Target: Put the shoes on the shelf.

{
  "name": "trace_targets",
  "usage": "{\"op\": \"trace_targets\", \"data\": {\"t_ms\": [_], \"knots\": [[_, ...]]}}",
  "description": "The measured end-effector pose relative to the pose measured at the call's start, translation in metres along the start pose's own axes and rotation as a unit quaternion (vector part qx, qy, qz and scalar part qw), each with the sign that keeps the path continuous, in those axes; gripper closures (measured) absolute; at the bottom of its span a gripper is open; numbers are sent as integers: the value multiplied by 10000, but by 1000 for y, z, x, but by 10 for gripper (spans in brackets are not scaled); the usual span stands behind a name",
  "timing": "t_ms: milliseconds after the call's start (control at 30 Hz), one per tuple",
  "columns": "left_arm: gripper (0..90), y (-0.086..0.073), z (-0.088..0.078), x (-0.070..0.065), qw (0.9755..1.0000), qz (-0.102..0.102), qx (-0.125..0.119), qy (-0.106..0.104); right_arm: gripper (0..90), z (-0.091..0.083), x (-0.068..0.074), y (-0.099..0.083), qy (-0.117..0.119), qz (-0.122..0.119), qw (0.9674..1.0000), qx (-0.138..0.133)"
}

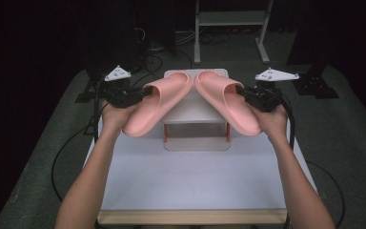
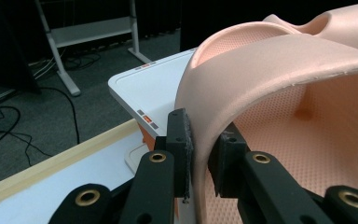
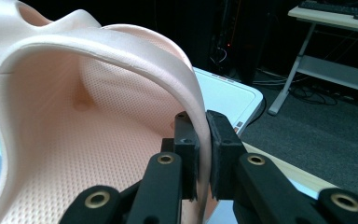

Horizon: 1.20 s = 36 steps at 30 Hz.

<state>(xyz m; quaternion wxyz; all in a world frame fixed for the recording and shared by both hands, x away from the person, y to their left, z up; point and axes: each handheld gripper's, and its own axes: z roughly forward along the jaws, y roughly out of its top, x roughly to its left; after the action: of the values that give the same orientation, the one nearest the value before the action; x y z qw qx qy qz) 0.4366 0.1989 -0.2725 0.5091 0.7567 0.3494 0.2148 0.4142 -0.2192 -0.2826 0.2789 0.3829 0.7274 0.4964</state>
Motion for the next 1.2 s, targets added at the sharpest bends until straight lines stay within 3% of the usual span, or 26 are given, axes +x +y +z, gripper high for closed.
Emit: {"op": "trace_targets", "data": {"t_ms": [267, 567, 667, 1200], "knots": [[790, 2, 10, 3, 9999, -91, 61, 76, 832, 8, -3, 1, -43, 38, 10000, 49], [790, 6, 20, 7, 9996, -142, 130, 217, 830, 16, -5, 14, -172, -43, 9997, 137], [788, 7, 25, 11, 9992, -242, 144, 268, 830, 21, -6, 17, -190, 17, 9997, 153], [781, 19, 47, 16, 9979, -361, 271, 474, 820, 39, -12, 23, -402, 189, 9986, 299]]}}
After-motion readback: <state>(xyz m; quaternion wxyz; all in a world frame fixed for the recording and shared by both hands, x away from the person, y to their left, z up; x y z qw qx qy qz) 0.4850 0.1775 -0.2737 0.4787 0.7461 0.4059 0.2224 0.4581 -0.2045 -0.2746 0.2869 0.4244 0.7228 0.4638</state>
